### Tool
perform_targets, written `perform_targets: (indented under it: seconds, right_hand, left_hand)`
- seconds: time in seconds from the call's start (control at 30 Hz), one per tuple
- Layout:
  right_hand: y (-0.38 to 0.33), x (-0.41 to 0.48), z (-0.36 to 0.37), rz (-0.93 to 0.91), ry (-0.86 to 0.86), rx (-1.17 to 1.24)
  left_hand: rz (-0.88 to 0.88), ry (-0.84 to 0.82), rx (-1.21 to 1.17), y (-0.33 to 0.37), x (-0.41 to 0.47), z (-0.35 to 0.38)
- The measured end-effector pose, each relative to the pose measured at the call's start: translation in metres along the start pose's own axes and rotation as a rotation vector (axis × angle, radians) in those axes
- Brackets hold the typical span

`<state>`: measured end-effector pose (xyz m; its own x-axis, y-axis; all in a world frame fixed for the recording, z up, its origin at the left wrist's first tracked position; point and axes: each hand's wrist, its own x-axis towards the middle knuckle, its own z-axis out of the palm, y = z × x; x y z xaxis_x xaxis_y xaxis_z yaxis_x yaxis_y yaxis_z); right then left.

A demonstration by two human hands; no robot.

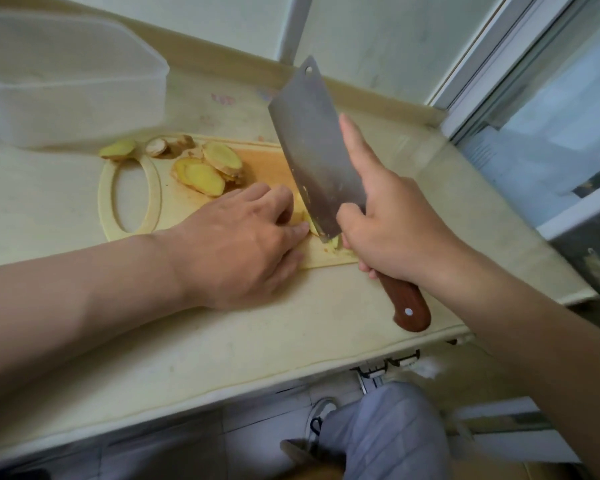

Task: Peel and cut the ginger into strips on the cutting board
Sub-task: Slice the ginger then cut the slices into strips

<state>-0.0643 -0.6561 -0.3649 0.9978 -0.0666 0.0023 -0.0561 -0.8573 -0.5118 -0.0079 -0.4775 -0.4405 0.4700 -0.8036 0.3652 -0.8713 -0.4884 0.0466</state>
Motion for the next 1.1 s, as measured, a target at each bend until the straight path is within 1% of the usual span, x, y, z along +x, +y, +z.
perform_targets:
  seconds: [0.23, 0.8, 1.1]
  right_hand:
    - [0.000, -0.012, -0.003, -0.003, -0.025, -0.077]
    - [-0.003, -0.002, -0.009, -0.008, -0.082, -0.108]
    - [-0.004, 0.000, -0.015, 0.046, -0.068, -0.082]
  left_hand:
    - [-0.007, -0.001, -0.008, -0.002, 0.000, 0.001]
    - [-0.024, -0.016, -0.047, -0.002, 0.000, 0.000]
    - [-0.018, -0.018, -0.049, -0.002, 0.000, -0.002]
